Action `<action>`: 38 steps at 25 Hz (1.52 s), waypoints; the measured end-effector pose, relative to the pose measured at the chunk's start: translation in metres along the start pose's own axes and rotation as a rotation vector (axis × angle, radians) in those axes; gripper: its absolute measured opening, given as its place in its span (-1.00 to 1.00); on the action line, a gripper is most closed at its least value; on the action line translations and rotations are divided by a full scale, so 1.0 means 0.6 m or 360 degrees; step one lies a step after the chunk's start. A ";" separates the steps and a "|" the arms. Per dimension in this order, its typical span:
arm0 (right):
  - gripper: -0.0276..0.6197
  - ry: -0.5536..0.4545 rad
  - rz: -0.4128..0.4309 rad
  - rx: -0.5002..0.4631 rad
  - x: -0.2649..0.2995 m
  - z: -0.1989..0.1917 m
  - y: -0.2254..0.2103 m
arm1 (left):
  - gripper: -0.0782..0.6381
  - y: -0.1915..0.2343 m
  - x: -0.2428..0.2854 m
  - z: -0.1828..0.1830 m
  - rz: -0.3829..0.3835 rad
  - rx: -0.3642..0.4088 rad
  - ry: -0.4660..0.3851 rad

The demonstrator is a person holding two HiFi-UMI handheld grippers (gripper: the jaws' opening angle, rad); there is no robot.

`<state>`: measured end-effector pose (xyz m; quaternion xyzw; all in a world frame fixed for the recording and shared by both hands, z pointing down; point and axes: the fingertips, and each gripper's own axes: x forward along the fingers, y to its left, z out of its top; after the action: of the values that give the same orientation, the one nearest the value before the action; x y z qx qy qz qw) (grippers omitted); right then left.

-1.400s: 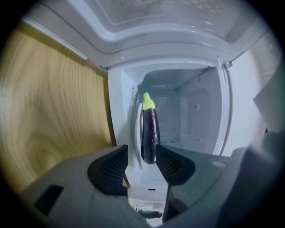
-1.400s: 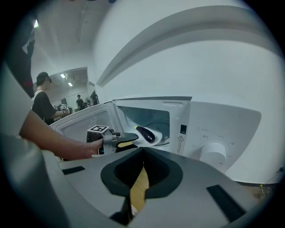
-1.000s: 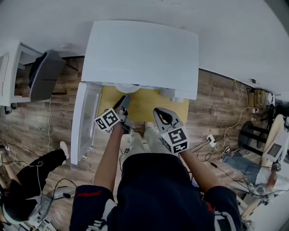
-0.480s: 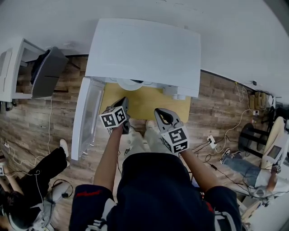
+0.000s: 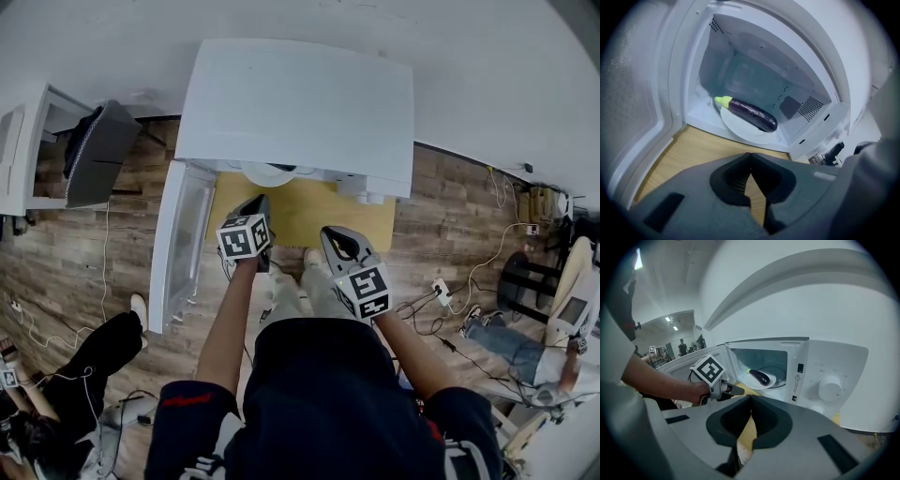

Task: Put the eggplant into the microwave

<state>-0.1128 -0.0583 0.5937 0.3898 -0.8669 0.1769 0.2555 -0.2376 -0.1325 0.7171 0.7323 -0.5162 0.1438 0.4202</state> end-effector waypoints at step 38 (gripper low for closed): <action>-0.88 0.0065 -0.0095 0.0075 -0.002 -0.026 -0.038 | -0.73 -0.004 0.068 0.083 -0.0001 -0.0015 -0.0008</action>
<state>-0.0898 -0.0639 0.6082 0.4176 -0.8451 0.1975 0.2689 -0.2293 -0.1961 0.7117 0.7309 -0.5176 0.1394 0.4225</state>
